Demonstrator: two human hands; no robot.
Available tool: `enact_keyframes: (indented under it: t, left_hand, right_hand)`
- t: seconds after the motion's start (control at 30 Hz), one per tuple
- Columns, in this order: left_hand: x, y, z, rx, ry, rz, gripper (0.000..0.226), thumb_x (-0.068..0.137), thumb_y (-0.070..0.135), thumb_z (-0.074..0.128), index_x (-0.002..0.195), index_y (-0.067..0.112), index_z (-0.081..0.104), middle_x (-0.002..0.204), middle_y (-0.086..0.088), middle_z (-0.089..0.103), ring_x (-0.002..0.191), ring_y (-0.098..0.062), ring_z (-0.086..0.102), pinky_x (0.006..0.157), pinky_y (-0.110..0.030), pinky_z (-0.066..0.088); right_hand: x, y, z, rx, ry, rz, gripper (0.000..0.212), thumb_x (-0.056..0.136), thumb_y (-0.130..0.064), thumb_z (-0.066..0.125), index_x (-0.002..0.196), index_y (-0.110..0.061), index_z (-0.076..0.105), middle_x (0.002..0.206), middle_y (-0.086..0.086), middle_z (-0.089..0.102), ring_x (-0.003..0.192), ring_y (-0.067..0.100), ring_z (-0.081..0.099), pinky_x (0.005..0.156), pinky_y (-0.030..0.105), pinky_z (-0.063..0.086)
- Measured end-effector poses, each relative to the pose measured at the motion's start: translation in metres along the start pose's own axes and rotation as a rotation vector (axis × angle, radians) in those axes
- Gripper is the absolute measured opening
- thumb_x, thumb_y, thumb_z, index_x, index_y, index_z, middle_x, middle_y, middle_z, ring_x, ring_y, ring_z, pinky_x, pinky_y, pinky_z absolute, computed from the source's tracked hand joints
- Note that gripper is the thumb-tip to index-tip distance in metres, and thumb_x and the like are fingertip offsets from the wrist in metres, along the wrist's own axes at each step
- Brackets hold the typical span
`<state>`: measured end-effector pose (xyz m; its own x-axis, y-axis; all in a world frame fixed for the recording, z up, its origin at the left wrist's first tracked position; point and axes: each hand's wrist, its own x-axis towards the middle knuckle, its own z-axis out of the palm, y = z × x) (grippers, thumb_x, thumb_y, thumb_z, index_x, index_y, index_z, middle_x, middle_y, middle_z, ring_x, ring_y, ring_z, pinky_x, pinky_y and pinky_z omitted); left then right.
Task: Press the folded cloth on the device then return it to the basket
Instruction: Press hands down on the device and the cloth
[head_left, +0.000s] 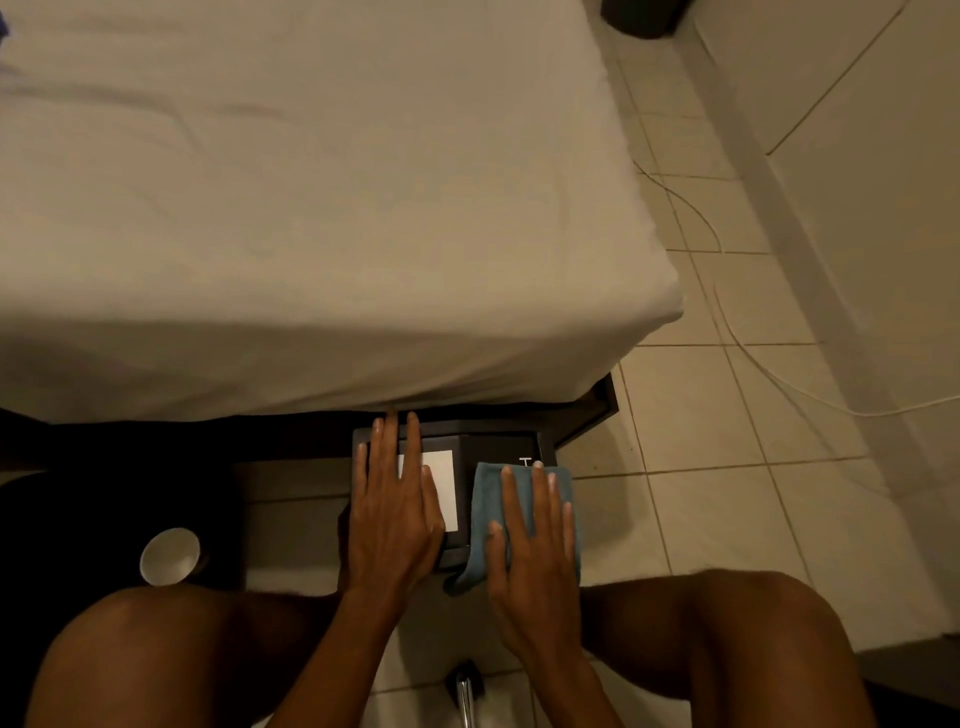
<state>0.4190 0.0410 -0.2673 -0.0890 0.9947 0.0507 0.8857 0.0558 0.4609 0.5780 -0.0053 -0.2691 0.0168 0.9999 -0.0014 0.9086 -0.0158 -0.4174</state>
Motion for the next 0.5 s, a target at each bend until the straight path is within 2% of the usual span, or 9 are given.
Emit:
enact_keyframes:
  t: [0.07, 0.13, 0.3, 0.4, 0.47, 0.5]
  left_hand:
    - [-0.001, 0.002, -0.001, 0.026, 0.005, 0.002, 0.061, 0.101, 0.035, 0.021, 0.158, 0.015, 0.012, 0.165, -0.013, 0.013, 0.154, -0.022, 0.008, 0.125, -0.038, 0.001]
    - [-0.002, 0.005, -0.003, 0.054, -0.003, 0.003, 0.061, 0.101, 0.035, 0.020, 0.158, 0.014, 0.010, 0.165, -0.013, 0.012, 0.154, -0.023, 0.008, 0.125, -0.040, 0.005]
    - [-0.003, 0.006, -0.005, 0.079, -0.003, -0.004, 0.061, 0.101, 0.033, 0.021, 0.158, 0.013, 0.012, 0.165, -0.014, 0.016, 0.154, -0.024, 0.011, 0.125, -0.043, 0.011]
    - [-0.003, 0.005, -0.005, 0.078, 0.003, -0.006, 0.061, 0.101, 0.033, 0.023, 0.158, 0.013, 0.014, 0.164, -0.014, 0.017, 0.153, -0.023, 0.012, 0.125, -0.042, 0.009]
    - [-0.001, 0.004, -0.004, 0.058, 0.002, -0.005, 0.061, 0.101, 0.034, 0.023, 0.158, 0.014, 0.012, 0.165, -0.013, 0.016, 0.154, -0.022, 0.009, 0.125, -0.039, 0.004]
    - [-0.001, 0.004, -0.004, 0.046, 0.000, -0.007, 0.061, 0.101, 0.034, 0.023, 0.158, 0.014, 0.012, 0.165, -0.012, 0.015, 0.154, -0.021, 0.008, 0.125, -0.038, 0.002]
  right_hand:
    - [0.004, -0.002, -0.003, -0.005, -0.030, 0.019, 0.060, 0.103, -0.054, 0.015, 0.158, -0.032, 0.005, 0.166, 0.005, 0.008, 0.154, 0.020, 0.007, 0.124, 0.041, 0.006]
    - [0.011, -0.001, -0.007, -0.002, -0.038, 0.010, 0.061, 0.103, -0.052, 0.017, 0.158, -0.034, 0.000, 0.167, 0.004, 0.003, 0.154, 0.019, 0.003, 0.123, 0.044, 0.006]
    - [0.029, 0.006, -0.014, 0.087, -0.057, -0.039, 0.061, 0.102, -0.052, 0.019, 0.158, -0.032, 0.007, 0.167, 0.000, -0.004, 0.154, 0.015, -0.005, 0.123, 0.044, 0.004]
    - [0.019, 0.008, -0.013, 0.133, 0.006, -0.045, 0.059, 0.103, -0.047, 0.027, 0.156, -0.030, 0.009, 0.165, 0.005, 0.010, 0.153, 0.023, 0.007, 0.120, 0.048, 0.014]
    - [0.010, 0.005, -0.009, 0.095, 0.033, -0.026, 0.058, 0.104, -0.048, 0.022, 0.156, -0.023, 0.013, 0.162, 0.009, 0.021, 0.150, 0.027, 0.015, 0.120, 0.050, 0.021]
    - [0.008, 0.004, -0.008, 0.061, 0.029, -0.021, 0.058, 0.105, -0.049, 0.017, 0.156, -0.021, 0.014, 0.162, 0.009, 0.022, 0.150, 0.028, 0.016, 0.121, 0.049, 0.020]
